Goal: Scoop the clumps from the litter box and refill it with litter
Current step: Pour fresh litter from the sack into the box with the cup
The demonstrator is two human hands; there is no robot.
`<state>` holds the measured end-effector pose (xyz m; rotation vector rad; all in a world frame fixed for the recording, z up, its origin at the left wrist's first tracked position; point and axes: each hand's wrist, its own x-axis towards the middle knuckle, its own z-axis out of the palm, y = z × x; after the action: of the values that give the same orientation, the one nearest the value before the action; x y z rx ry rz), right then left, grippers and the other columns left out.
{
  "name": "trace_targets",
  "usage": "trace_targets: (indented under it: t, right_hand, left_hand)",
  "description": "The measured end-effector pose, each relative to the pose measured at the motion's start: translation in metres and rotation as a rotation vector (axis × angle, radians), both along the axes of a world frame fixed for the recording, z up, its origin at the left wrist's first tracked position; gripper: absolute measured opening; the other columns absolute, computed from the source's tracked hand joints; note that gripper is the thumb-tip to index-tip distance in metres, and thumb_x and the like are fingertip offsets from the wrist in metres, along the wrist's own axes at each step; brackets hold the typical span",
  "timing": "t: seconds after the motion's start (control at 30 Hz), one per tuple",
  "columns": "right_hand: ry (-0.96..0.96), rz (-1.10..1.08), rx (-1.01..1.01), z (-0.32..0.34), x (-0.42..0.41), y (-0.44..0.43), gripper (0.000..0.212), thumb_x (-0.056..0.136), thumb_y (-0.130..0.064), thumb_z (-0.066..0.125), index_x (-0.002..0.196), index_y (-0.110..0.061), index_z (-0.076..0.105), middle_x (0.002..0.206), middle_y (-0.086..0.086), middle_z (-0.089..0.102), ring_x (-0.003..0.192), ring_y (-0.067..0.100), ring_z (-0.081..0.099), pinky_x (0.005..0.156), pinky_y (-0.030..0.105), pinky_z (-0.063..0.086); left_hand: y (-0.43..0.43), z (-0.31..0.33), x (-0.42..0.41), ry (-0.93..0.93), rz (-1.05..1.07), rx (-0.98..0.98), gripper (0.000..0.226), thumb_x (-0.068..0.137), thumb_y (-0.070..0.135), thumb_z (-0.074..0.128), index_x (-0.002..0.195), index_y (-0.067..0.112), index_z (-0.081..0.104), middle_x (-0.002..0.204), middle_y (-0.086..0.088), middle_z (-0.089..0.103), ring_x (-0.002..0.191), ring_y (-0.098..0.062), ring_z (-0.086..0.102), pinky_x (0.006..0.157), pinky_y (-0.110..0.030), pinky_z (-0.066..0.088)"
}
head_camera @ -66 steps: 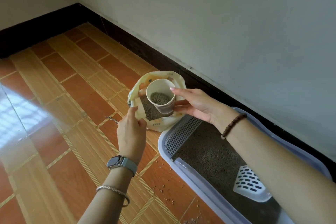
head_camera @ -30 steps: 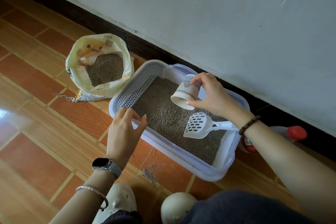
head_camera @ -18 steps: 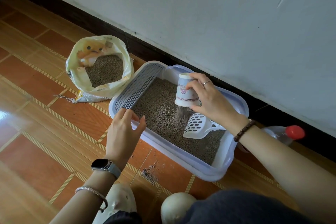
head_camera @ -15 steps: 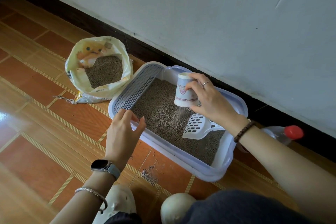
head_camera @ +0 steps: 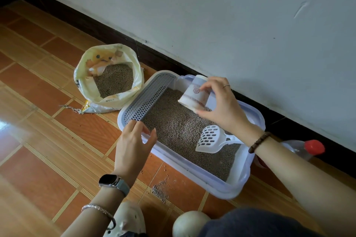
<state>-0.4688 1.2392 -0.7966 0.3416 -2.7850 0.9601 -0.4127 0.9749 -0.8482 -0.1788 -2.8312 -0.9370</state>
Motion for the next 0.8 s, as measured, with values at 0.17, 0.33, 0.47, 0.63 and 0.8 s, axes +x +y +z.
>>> trace_targets:
  t: [0.17,0.33,0.47,0.63,0.8]
  right_hand:
    - [-0.132,-0.06,-0.26,0.015,-0.033,-0.039,0.064,0.062,-0.05,0.081,0.113,-0.028,0.048,0.12,0.002,0.049,0.112,0.019,0.053,0.09,0.029,0.051]
    - [-0.117,0.03,-0.279,0.024,-0.072,-0.105,0.064,0.064,-0.045,0.084,0.113,-0.025,0.047,0.121,0.003,0.046,0.109,0.018,0.05,0.082,0.025,0.053]
    - [-0.145,0.036,-0.277,0.018,-0.099,-0.151,0.069,0.064,-0.047,0.084,0.114,-0.022,0.044,0.123,0.002,0.04,0.102,0.009,0.047,0.07,0.009,0.048]
    - [-0.031,0.078,-0.224,0.013,-0.12,-0.199,0.071,0.064,-0.044,0.084,0.112,-0.014,0.041,0.113,0.002,0.034,0.099,0.013,0.04,0.066,0.011,0.044]
    - [-0.037,0.168,-0.157,-0.001,-0.125,-0.223,0.066,0.069,-0.042,0.083,0.114,-0.016,0.042,0.113,-0.004,0.031,0.101,0.009,0.035,0.077,0.012,0.045]
  left_hand:
    - [-0.007,0.003,-0.011,-0.01,0.011,0.03,0.026,0.095,0.03,0.052,0.075,0.015,0.057,0.077,0.005,0.053,0.066,-0.013,0.051,0.059,-0.029,0.047]
    - [-0.04,0.012,-0.037,0.031,0.115,0.052,0.014,0.096,0.02,0.052,0.086,0.013,0.059,0.08,0.003,0.056,0.069,-0.015,0.053,0.061,-0.032,0.049]
    - [-0.071,0.023,-0.062,0.051,0.382,0.107,0.009,0.094,0.018,0.055,0.098,0.01,0.053,0.085,-0.002,0.052,0.067,-0.014,0.044,0.062,-0.027,0.036]
    - [-0.108,0.02,-0.094,-0.097,0.575,0.199,0.032,0.094,0.028,0.058,0.114,0.009,0.042,0.086,-0.004,0.058,0.077,-0.022,0.056,0.068,-0.036,0.046]
    - [-0.118,0.014,-0.111,-0.217,0.562,0.268,0.028,0.094,0.04,0.055,0.108,0.019,0.043,0.078,-0.001,0.067,0.067,-0.017,0.066,0.059,-0.036,0.055]
